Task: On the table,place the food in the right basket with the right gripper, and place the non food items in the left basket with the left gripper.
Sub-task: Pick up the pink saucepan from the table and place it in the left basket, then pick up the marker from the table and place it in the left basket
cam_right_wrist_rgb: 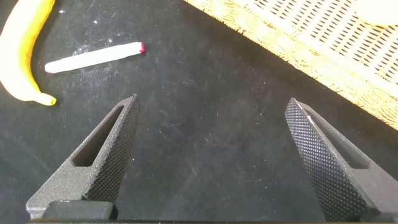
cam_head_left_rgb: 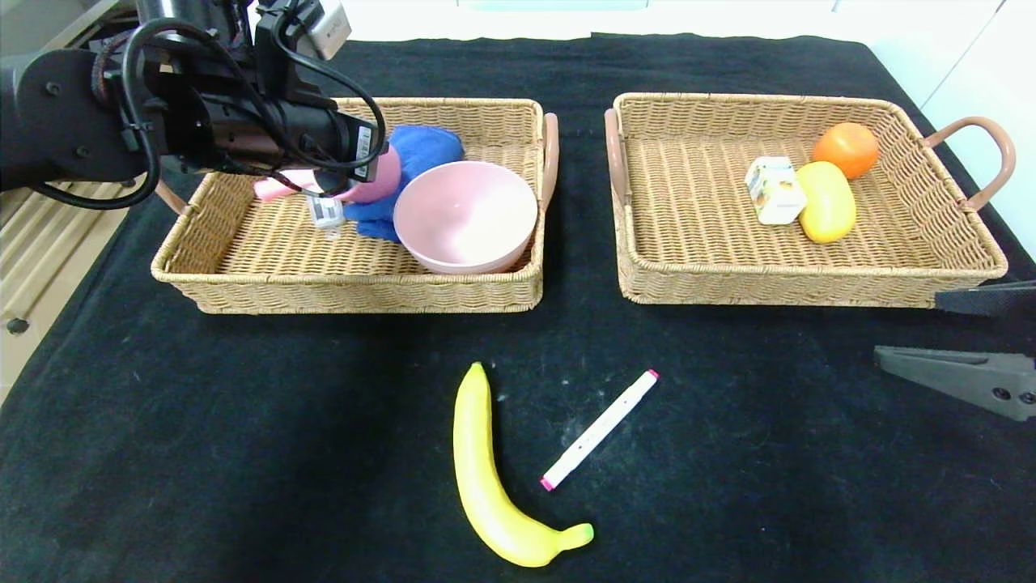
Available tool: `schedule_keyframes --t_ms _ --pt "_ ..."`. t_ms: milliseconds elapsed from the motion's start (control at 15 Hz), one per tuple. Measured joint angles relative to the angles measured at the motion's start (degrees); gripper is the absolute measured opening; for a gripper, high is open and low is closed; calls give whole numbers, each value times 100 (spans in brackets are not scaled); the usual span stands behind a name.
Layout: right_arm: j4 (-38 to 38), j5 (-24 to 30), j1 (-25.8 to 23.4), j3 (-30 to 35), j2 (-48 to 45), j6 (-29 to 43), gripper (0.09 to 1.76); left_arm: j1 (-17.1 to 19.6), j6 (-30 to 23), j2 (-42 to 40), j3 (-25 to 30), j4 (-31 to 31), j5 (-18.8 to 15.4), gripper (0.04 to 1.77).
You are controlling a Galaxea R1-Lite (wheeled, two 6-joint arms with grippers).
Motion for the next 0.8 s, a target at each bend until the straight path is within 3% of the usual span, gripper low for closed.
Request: schedule_keyframes --t_ms 200,400,800 --pt "0 0 0 0 -2 0 171 -1 18 -2 35 -20 2 94" --pt "-1 1 -6 -5 -2 0 171 -1 68 -22 39 -6 9 119" --pt "0 0 -9 -9 -22 2 171 -85 195 -280 129 41 6 147"
